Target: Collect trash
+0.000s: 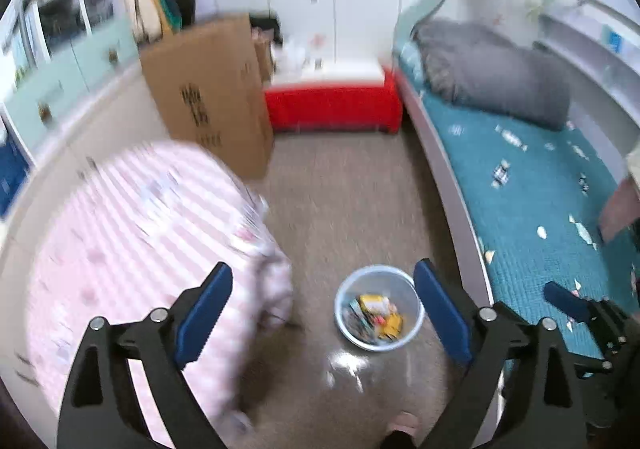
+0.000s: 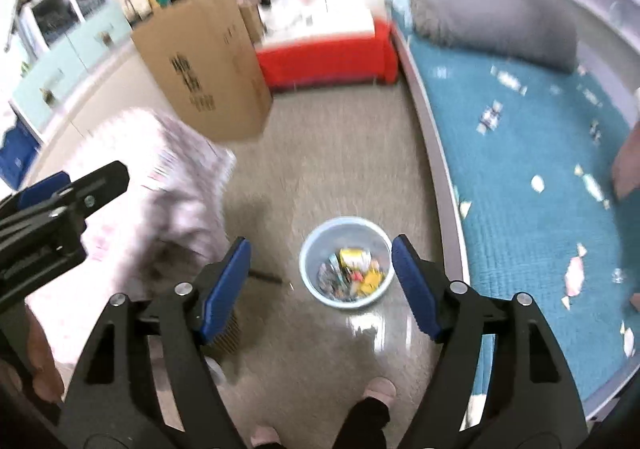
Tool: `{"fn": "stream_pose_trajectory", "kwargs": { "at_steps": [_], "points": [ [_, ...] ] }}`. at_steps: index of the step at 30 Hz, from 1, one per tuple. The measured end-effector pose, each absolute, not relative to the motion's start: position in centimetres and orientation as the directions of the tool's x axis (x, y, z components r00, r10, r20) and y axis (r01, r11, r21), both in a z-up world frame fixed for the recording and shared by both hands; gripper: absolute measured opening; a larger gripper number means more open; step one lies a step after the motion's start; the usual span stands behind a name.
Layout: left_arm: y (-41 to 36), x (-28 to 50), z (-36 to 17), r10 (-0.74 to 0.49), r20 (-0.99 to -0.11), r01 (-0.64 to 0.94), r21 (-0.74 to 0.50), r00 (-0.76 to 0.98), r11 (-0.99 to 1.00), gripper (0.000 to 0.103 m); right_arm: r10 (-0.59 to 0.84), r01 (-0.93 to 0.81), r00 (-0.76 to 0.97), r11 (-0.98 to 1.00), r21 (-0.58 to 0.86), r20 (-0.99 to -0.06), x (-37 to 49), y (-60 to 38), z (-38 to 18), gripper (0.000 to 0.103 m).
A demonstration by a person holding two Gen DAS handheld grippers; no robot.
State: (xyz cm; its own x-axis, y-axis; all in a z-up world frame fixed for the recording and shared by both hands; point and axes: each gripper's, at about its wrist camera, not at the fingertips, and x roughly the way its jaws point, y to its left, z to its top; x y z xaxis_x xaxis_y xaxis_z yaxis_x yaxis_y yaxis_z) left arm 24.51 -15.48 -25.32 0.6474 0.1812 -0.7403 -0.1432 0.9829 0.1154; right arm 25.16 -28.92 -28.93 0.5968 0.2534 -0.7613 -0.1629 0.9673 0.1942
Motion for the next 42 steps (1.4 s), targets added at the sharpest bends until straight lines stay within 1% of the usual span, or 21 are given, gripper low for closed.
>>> {"fn": "stream_pose_trajectory", "kwargs": {
  "at_steps": [1, 3, 5, 7, 9, 12, 18, 20, 25, 27, 33, 42],
  "points": [
    [-15.1, 23.1, -23.2, 0.187, -0.716, -0.132, 0.132, 0.673, 0.982, 0.092, 0.246, -0.158, 0.618, 0.969, 0.188, -0.747, 24.0, -28.4, -27.5, 0.075],
    [-14.1, 20.2, -19.3, 0.171, -0.671, -0.099, 0.144, 0.722, 0.985, 0.092, 0.235, -0.148, 0.664, 0.972, 0.183, -0.71, 21.0, -27.4, -24.2, 0.076],
    [-13.1, 17.5, -16.2, 0.155, -0.632, -0.079, 0.147, 0.76, 0.986, 0.092, 0.214, -0.131, 0.712, 0.976, 0.173, -0.668, 17.3, -26.3, -20.5, 0.081],
    [-12.0, 14.0, -12.7, 0.142, -0.581, -0.066, 0.15, 0.802, 0.986, 0.095, 0.197, -0.12, 0.754, 0.979, 0.163, -0.626, 14.4, -25.3, -17.8, 0.081],
    [-11.5, 11.3, -10.2, 0.119, -0.552, -0.049, 0.14, 0.825, 0.989, 0.096, 0.172, -0.105, 0.79, 0.984, 0.147, -0.588, 11.3, -24.4, -15.2, 0.083],
    [-10.7, 7.4, -7.3, 0.071, -0.53, -0.017, 0.105, 0.845, 0.994, 0.096, 0.144, -0.081, 0.839, 0.987, 0.141, -0.525, 6.5, -23.5, -11.3, 0.086],
    [-10.6, 0.7, -3.1, 0.026, -0.479, 0.034, 0.117, 0.877, 0.993, 0.097, 0.107, -0.065, 0.89, 0.992, 0.108, -0.444, 0.2, -22.9, -5.9, 0.088],
    [-10.6, -0.9, -2.2, 0.013, -0.468, 0.045, 0.113, 0.883, 0.993, 0.097, 0.099, -0.061, 0.9, 0.993, 0.103, -0.424, -1.5, -22.9, -4.6, 0.09],
    [-10.7, -4.3, -0.4, 0.027, -0.42, 0.027, 0.121, 0.907, 0.992, 0.097, 0.106, -0.076, 0.926, 0.993, 0.095, -0.362, -5.1, -22.6, -3.0, 0.092],
    [-10.6, -5.5, 0.2, 0.039, -0.401, 0.011, 0.121, 0.915, 0.993, 0.097, 0.107, -0.081, 0.93, 0.993, 0.09, -0.352, -6.0, -22.6, -2.9, 0.093],
    [-10.7, -7.7, 0.7, 0.043, -0.398, 0.008, 0.126, 0.916, 0.992, 0.097, 0.116, -0.084, 0.924, 0.991, 0.101, -0.364, -7.6, -22.7, -3.1, 0.093],
    [-11.1, -9.2, 1.1, 0.008, -0.394, 0.039, 0.111, 0.919, 0.993, 0.097, 0.104, -0.07, 0.924, 0.992, 0.103, -0.368, -8.5, -23.1, -2.9, 0.094]
  ]
}}
